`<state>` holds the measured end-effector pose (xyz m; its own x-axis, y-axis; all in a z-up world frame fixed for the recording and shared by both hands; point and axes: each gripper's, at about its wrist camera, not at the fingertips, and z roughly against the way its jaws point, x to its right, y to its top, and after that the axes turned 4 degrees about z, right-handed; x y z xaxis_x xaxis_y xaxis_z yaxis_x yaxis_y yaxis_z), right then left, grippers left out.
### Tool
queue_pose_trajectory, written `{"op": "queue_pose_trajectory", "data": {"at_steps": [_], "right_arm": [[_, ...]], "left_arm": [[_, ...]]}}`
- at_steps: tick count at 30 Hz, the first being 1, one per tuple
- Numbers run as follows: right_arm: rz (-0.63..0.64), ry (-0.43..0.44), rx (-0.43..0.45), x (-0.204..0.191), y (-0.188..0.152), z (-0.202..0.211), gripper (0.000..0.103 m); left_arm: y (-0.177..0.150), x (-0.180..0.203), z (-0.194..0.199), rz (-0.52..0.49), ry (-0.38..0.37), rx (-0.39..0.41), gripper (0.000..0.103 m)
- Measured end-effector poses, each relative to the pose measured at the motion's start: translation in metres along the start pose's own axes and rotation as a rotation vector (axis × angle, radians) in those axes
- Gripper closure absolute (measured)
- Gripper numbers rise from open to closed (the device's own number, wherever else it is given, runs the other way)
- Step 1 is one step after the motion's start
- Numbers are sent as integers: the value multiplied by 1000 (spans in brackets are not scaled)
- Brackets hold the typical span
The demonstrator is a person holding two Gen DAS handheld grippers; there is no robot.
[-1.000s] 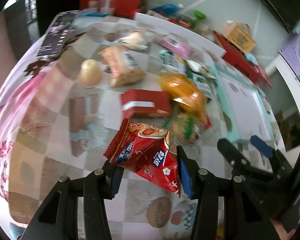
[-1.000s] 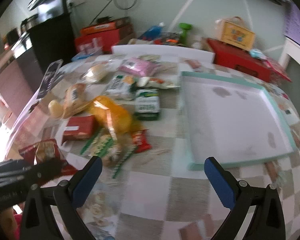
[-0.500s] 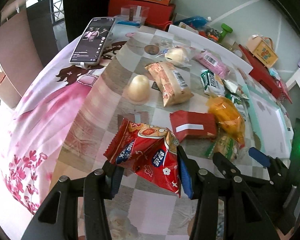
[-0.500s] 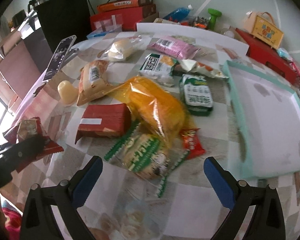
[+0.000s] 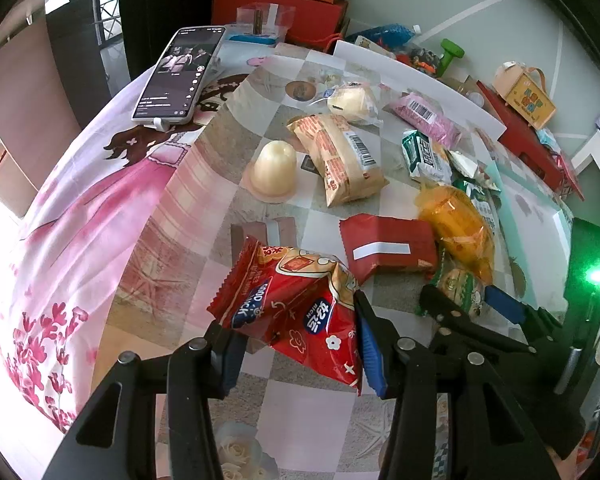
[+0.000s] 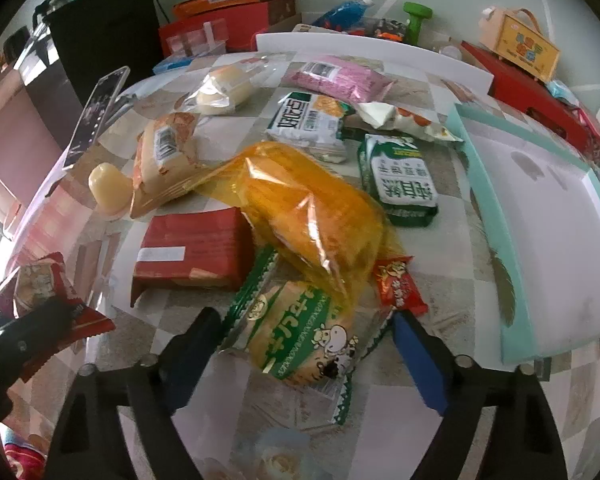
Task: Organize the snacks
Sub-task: 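Grasp the green-wrapped round bun with the right tool while the left tool holds the red bag, then carry the red bag and the green bun over the teal-rimmed tray with both tools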
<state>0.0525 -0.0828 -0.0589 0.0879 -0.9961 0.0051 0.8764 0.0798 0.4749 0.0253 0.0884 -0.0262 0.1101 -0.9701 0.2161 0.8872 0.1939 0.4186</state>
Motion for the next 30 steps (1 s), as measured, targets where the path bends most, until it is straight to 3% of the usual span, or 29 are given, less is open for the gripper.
{"op": "queue_pose_trajectory", "data": {"at_steps": [7,12,24,30], "right_arm": [[-31,22,1,8,-4,7,30],[-31,27,12,10,-10,16,48],[-55,65,8,18,-20,25,51],[-95,113,32,25,-24,43,51]], "left_arm": [[0,1,1,-3,13,0,52],[-1,4,4,-11,25,7,52],[-4,8,8,-21,49,7,52],[-3,12,19,-32,20,26,52]]}}
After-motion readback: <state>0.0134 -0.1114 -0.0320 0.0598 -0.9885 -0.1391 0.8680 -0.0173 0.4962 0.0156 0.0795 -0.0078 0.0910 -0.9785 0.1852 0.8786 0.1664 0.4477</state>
